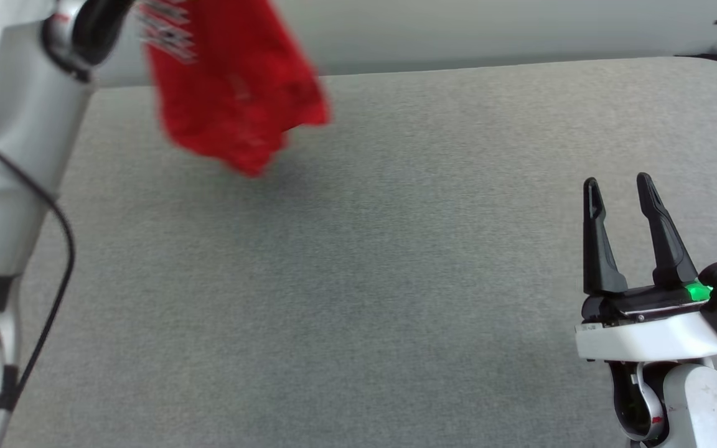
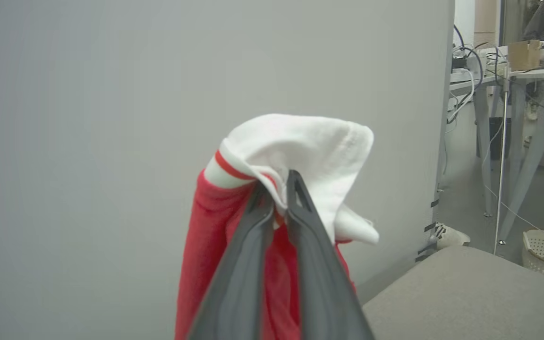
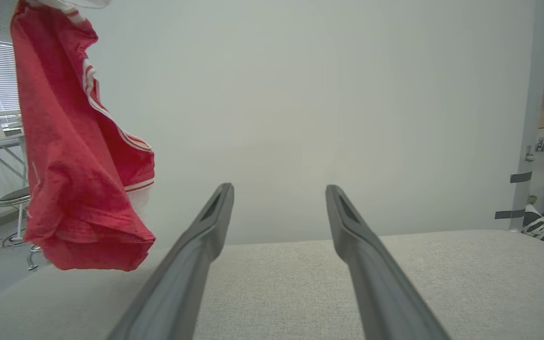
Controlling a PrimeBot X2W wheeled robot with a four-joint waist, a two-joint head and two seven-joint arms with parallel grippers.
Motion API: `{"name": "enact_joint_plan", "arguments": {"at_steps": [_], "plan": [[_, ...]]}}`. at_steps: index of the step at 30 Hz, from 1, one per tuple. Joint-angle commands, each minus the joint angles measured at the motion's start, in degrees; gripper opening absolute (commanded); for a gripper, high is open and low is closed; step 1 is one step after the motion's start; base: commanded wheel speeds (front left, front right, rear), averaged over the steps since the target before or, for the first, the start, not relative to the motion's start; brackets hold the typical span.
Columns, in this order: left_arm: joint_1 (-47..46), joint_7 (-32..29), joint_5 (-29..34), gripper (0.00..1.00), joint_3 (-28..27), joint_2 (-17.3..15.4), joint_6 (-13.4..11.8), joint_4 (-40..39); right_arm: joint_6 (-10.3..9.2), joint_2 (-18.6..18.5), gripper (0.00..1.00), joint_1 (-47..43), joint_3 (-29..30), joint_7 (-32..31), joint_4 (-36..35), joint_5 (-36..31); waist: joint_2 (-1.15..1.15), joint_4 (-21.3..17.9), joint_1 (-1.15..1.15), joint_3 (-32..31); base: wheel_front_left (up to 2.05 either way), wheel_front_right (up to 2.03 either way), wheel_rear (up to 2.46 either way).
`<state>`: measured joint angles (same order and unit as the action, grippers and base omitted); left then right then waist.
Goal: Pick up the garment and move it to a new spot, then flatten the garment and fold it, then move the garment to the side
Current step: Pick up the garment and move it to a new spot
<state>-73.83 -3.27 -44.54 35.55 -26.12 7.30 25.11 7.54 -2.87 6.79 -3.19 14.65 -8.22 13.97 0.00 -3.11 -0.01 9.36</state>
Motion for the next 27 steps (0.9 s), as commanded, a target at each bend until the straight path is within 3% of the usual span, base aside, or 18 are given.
{"name": "enact_joint_plan", "arguments": {"at_steps": [1,9,19,27], "plan": [[-2.2,0.8,0.8,0.0,0.7,1.4,0.1,1.0,-0.05,0.0,1.0,-0.1,0.3,0.3,-0.2,0.7,0.0,-2.8,0.01,-0.5,0.0,0.0,0.0],[-4.1,6.1,-2.4,0.0,6.7,7.1,0.2,5.7,-0.05,0.0,1.0,-0.3,1.6,0.3,-0.3,2.5,0.0,-6.9,0.01,0.1,0.0,0.0,0.0],[16.6,8.4,-12.9,0.0,16.0,6.3,0.2,9.1,-0.05,0.0,1.0,-0.7,2.3,0.3,-0.1,2.6,0.0,-6.4,0.01,0.5,0.0,0.0,0.0],[28.6,12.7,-17.5,0.0,14.8,6.2,-1.9,21.2,-0.05,0.0,1.0,-1.3,1.9,0.3,1.1,1.4,0.0,-2.8,0.01,0.6,0.0,0.0,0.0]]}}
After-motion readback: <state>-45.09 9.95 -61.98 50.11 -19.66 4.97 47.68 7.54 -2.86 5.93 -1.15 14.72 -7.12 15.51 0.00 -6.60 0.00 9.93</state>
